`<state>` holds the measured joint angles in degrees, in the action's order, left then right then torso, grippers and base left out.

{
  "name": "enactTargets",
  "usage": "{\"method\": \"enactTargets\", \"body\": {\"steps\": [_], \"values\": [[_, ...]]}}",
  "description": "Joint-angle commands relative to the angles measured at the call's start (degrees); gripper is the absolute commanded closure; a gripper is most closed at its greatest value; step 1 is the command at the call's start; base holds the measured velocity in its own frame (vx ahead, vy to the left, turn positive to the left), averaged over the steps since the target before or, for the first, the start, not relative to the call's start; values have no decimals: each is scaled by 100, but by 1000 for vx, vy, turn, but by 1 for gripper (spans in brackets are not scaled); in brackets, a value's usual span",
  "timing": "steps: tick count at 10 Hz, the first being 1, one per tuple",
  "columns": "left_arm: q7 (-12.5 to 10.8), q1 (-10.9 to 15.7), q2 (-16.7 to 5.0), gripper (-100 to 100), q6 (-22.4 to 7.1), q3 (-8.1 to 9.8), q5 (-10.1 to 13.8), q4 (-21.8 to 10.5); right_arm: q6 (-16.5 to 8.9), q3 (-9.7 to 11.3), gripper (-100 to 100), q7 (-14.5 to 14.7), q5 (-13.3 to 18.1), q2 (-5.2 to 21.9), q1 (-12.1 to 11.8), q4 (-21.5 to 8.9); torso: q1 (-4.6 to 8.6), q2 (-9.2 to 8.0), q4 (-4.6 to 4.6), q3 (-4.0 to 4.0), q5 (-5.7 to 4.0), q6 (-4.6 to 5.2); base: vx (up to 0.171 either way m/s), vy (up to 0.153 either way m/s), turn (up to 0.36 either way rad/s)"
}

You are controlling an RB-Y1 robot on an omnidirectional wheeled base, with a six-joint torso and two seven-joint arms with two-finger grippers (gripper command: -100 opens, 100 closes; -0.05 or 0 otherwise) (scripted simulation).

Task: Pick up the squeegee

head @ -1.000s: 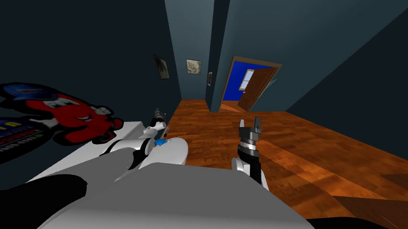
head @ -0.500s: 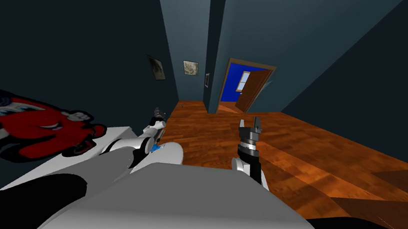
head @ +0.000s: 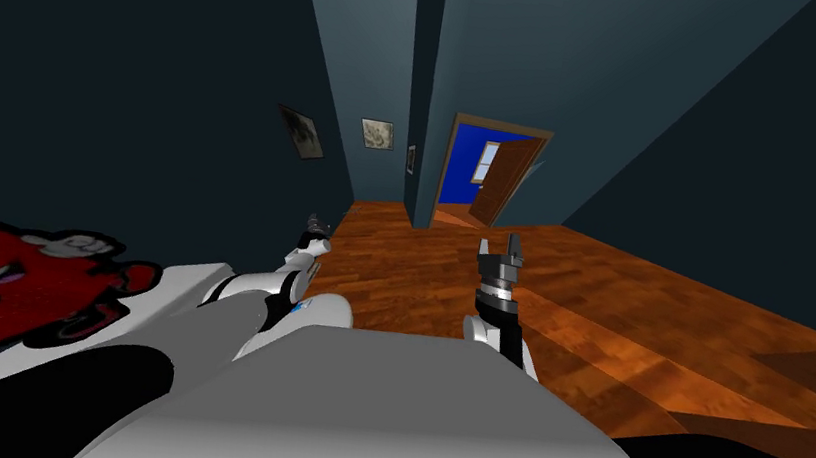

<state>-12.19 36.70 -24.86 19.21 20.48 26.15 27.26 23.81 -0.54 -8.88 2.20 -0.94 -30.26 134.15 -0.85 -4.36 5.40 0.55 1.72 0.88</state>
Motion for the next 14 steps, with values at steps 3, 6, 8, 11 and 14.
{"method": "enactTargets", "body": {"steps": [3, 6, 8, 11, 14], "values": [[151, -237, -213, -100, -133, 103, 262, 233, 0, -1, 0, 0, 0, 1, 2, 0, -52, -55, -11, -31, 11, -4, 47, -42, -76], [223, -359, -321, -100, -194, 154, 393, 421, 0, -1, 0, 0, 0, 1, 2, 0, -51, -59, -13, -34, 10, -5, 44, -30, -117], [367, -604, -535, -100, -317, 256, 654, 581, -1, 0, 0, 0, 0, 1, 3, -1, -48, -68, -15, -39, 10, 1, 34, -31, -221], [512, -848, -749, -100, -440, 358, 916, 768, -1, 0, 0, 0, 0, 1, 3, -1, -43, -63, -14, -37, 9, 2, 40, -34, -123], [656, -1093, -964, -100, -563, 460, 1177, 1056, -1, -1, 0, 0, 0, 1, 2, -1, -60, -69, -15, -40, 13, -3, 32, -12, -101]]}}
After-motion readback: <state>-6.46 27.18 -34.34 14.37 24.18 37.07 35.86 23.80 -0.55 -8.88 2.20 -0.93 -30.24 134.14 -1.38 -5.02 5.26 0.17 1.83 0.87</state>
